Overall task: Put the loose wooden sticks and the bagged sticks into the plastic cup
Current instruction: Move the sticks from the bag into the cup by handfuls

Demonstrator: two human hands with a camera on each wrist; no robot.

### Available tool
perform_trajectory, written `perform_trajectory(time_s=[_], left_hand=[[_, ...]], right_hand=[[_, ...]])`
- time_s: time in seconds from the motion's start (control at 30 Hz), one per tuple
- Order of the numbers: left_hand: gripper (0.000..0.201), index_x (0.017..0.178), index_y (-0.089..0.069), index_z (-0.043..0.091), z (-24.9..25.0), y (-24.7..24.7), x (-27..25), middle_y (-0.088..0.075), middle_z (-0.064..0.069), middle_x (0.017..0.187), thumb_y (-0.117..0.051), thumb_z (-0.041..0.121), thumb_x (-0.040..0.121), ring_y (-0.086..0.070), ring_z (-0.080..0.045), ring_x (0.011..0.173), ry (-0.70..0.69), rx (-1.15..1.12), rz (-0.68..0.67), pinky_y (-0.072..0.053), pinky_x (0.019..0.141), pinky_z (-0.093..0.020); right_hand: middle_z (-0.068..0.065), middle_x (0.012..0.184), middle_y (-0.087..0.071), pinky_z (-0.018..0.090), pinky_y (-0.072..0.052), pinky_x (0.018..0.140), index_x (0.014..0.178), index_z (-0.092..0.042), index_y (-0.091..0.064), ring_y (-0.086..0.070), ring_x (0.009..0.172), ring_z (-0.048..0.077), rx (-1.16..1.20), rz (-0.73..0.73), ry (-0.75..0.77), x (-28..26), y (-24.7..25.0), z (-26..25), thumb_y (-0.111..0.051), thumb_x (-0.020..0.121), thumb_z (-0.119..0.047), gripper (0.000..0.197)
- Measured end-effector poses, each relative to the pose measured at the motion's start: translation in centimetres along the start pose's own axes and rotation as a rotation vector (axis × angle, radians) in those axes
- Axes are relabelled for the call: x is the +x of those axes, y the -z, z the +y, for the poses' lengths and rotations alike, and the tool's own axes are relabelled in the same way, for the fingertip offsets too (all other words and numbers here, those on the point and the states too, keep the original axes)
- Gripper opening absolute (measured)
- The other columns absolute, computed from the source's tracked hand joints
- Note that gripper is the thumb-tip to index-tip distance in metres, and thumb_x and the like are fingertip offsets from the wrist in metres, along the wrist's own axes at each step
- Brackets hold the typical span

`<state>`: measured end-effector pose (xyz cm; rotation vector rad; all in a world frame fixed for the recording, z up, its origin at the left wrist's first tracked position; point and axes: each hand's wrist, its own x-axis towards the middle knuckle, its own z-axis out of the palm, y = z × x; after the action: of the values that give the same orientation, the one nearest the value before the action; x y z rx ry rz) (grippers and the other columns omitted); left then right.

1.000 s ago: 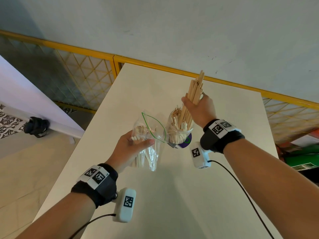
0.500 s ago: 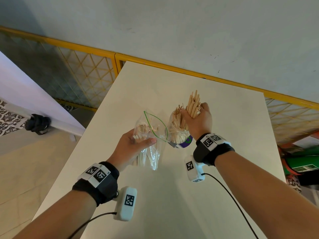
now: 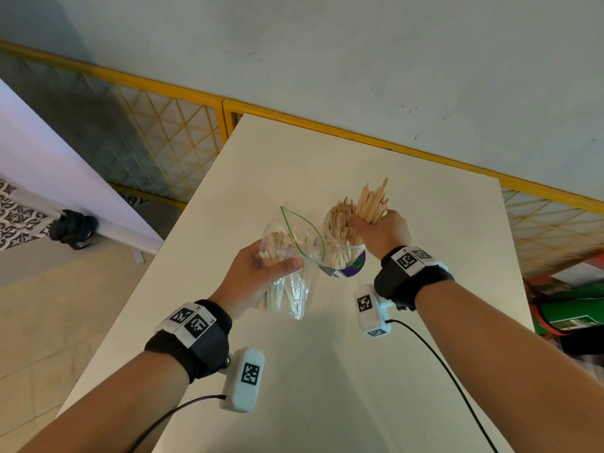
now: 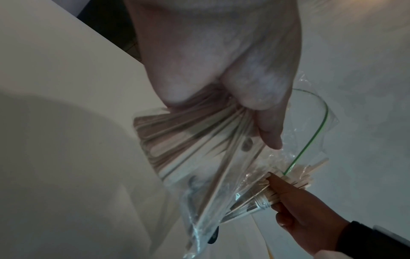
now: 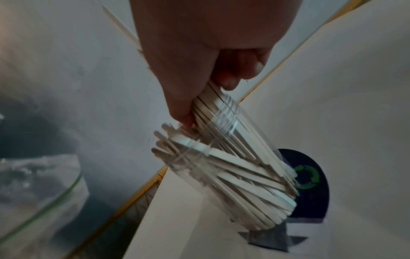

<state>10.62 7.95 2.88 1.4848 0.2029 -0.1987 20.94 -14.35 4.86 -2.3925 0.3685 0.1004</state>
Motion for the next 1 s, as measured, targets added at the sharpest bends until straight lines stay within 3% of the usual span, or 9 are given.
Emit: perform_trajectory(time_s=[0.13, 0.3, 0.4, 0.5, 0.57, 0.67, 0.73, 0.83, 1.0], left_hand=[[0.02, 0.099, -0.076, 0.017, -0.1, 0.1, -0.3, -0.08, 0.007, 0.092, -0.077, 0.005, 0.084, -0.075, -0.002, 0.088, -0.008, 0.021, -0.001, -0.055, 0.075, -0.015], [0.022, 0.103, -0.076, 0.014, 0.1, 0.3, -0.3, -0.081, 0.002, 0.097, -0.077, 0.004, 0.084, -0.076, -0.006, 0.091, -0.029, -0.001, -0.015, -0.056, 0.076, -0.017], [0.022, 0.103, -0.076, 0.014, 0.2, 0.2, -0.2, -0.081, 0.003, 0.097, -0.077, 0.003, 0.084, -0.076, -0.006, 0.091, -0.034, -0.005, -0.022, -0.056, 0.076, -0.017], [0.023, 0.105, -0.075, 0.011, 0.2, 0.0, -0.2, -0.08, 0.002, 0.097, -0.077, 0.004, 0.084, -0.075, -0.006, 0.09, -0.034, 0.006, -0.021, -0.056, 0.077, -0.018], [0.025, 0.108, -0.075, 0.007, 0.1, 0.0, -0.1, -0.08, -0.002, 0.1, -0.078, 0.005, 0.083, -0.075, -0.007, 0.09, -0.031, 0.019, -0.007, -0.055, 0.08, -0.021], [0.028, 0.11, -0.074, 0.004, 0.1, 0.0, -0.1, -0.079, -0.01, 0.107, -0.079, 0.007, 0.083, -0.074, -0.011, 0.094, -0.031, 0.035, -0.006, -0.056, 0.085, -0.026], [0.029, 0.111, -0.074, 0.004, 0.1, -0.1, -0.1, -0.079, -0.011, 0.108, -0.079, 0.008, 0.082, -0.074, -0.012, 0.095, -0.03, 0.031, -0.008, -0.057, 0.087, -0.028], [0.03, 0.111, -0.074, 0.004, 0.2, -0.1, -0.1, -0.079, -0.011, 0.109, -0.08, 0.009, 0.082, -0.074, -0.015, 0.098, -0.031, 0.033, -0.01, -0.057, 0.09, -0.031], [0.025, 0.107, -0.075, 0.011, 0.6, -0.1, -0.2, -0.08, 0.002, 0.098, -0.079, 0.008, 0.083, -0.075, -0.006, 0.09, -0.028, 0.026, -0.023, -0.055, 0.08, -0.021]], right_hand=[[0.003, 0.091, -0.071, 0.041, -0.057, 0.075, 0.096, -0.021, -0.067, -0.067, 0.083, 0.025, -0.139, -0.044, 0.068, -0.7, -0.7, -0.1, -0.064, 0.067, -0.066, 0.054], [-0.001, 0.093, -0.069, 0.039, -0.055, 0.074, 0.101, -0.021, -0.064, -0.065, 0.086, 0.023, 0.001, -0.009, 0.128, -1.3, -0.3, -0.2, -0.074, 0.071, -0.047, 0.041], [-0.001, 0.092, -0.069, 0.041, -0.055, 0.076, 0.102, -0.021, -0.064, -0.064, 0.089, 0.023, 0.003, -0.028, 0.161, -1.5, -0.5, 0.0, -0.072, 0.071, -0.051, 0.044], [-0.01, 0.081, -0.055, 0.035, -0.052, 0.078, 0.108, -0.023, -0.063, -0.059, 0.092, 0.021, -0.036, -0.005, 0.165, -1.6, -0.3, 0.0, -0.069, 0.074, -0.055, 0.046], [-0.006, 0.088, -0.048, 0.03, -0.048, 0.078, 0.113, -0.027, -0.063, -0.059, 0.089, 0.022, -0.022, 0.046, 0.153, -1.7, 0.1, -0.2, -0.067, 0.076, -0.057, 0.047], [0.009, 0.108, -0.053, 0.035, -0.041, 0.096, 0.119, -0.029, -0.063, -0.052, 0.112, 0.03, -0.081, 0.033, 0.122, -2.0, 0.3, -0.3, -0.055, 0.082, -0.062, 0.05], [0.012, 0.109, -0.057, 0.037, -0.031, 0.104, 0.119, -0.024, -0.064, -0.042, 0.124, 0.028, -0.175, 0.006, 0.113, -2.4, 0.4, -0.4, -0.046, 0.087, -0.063, 0.054], [0.003, 0.088, -0.054, 0.039, -0.022, 0.103, 0.108, -0.021, -0.069, -0.037, 0.127, 0.023, -0.267, -0.009, 0.149, -2.4, 0.5, -0.8, -0.041, 0.088, -0.065, 0.055], [-0.016, 0.115, -0.064, 0.037, -0.02, 0.105, 0.121, -0.033, -0.061, -0.035, 0.124, 0.013, -0.037, 0.019, 0.203, -2.0, 0.6, -0.9, -0.054, 0.077, -0.07, 0.058]])
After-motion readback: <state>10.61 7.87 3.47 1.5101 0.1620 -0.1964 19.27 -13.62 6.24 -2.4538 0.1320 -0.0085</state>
